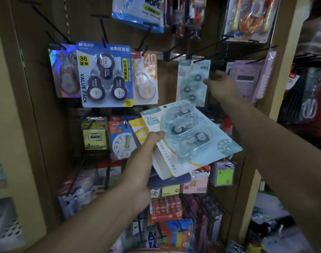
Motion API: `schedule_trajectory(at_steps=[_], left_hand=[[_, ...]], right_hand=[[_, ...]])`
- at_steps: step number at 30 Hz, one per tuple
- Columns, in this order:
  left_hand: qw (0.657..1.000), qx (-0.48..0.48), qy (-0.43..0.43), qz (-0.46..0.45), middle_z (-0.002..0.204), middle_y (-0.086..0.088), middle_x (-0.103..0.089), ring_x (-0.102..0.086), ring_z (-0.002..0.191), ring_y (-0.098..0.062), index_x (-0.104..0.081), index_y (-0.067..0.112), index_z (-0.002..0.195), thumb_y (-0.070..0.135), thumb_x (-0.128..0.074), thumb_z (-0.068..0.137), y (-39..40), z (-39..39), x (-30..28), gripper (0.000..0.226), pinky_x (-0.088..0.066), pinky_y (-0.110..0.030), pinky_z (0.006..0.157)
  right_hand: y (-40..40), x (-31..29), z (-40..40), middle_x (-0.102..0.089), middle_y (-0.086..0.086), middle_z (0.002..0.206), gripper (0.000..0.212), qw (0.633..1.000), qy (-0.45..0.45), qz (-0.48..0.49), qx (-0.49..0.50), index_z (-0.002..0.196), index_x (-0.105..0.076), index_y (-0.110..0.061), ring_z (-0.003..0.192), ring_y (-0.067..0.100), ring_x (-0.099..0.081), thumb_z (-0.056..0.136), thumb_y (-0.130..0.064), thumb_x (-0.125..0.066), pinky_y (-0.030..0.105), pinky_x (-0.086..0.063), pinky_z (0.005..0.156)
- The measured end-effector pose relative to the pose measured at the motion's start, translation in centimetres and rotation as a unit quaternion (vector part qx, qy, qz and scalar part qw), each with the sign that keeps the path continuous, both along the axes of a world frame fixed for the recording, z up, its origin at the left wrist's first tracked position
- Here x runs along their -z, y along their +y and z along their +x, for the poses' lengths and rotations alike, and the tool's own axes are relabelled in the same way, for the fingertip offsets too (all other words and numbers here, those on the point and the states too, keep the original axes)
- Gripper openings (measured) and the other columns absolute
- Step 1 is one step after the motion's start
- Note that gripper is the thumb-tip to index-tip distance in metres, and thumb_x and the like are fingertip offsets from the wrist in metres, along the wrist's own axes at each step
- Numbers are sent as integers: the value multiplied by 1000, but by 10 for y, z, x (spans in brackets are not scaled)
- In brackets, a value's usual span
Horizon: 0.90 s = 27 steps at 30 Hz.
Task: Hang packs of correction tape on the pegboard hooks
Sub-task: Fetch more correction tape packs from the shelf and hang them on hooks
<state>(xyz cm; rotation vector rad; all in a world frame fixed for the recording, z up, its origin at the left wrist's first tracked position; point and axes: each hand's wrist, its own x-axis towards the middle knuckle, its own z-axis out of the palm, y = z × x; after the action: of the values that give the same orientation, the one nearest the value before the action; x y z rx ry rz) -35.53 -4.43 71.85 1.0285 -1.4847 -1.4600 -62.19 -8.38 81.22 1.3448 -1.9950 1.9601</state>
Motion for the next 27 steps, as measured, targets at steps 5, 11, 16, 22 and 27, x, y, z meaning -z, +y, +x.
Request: schedule_trajectory(at_steps=[5,11,16,22,27], left_hand=[[972,31,171,156,108,-8,-74,-70,97,-37,-63,29,116,55,-81,55,38,4,48,69,-58,-57,72],[969,-82,201,117,102,9,-74,-72,92,-19,-55,33,121,61,-79,46,44,-9,54,83,-58,-49,84],[979,-73,168,94,127,6,-62,-62,113,-24,-37,44,137,77,-78,31,59,-9,52,118,-50,-54,94],[974,-80,199,67,140,9,-53,-55,124,-22,-36,48,137,81,-76,26,66,-9,52,122,-44,-47,101],[974,-43,218,53,135,10,-55,-63,85,3,-29,34,146,65,-76,58,69,0,49,104,-47,-12,43]], right_hand=[[117,34,69,-72,-7,120,46,969,7,105,-222,127,-66,-29,105,13,-71,88,-54,-67,36,-56,89],[184,78,109,-70,-26,120,58,925,97,228,-289,126,-62,-48,104,-10,-66,71,-52,-78,22,-55,94],[183,94,115,-67,-27,125,80,940,129,211,-235,137,-52,-44,109,-9,-65,65,-59,-83,28,-54,100],[179,100,118,-68,-34,109,49,950,133,173,-222,116,-54,-54,95,-12,-67,82,-34,-83,15,-57,78],[173,111,116,-45,-25,127,68,969,145,122,-157,133,-45,-54,107,-10,-57,80,-30,-80,14,-51,76]])
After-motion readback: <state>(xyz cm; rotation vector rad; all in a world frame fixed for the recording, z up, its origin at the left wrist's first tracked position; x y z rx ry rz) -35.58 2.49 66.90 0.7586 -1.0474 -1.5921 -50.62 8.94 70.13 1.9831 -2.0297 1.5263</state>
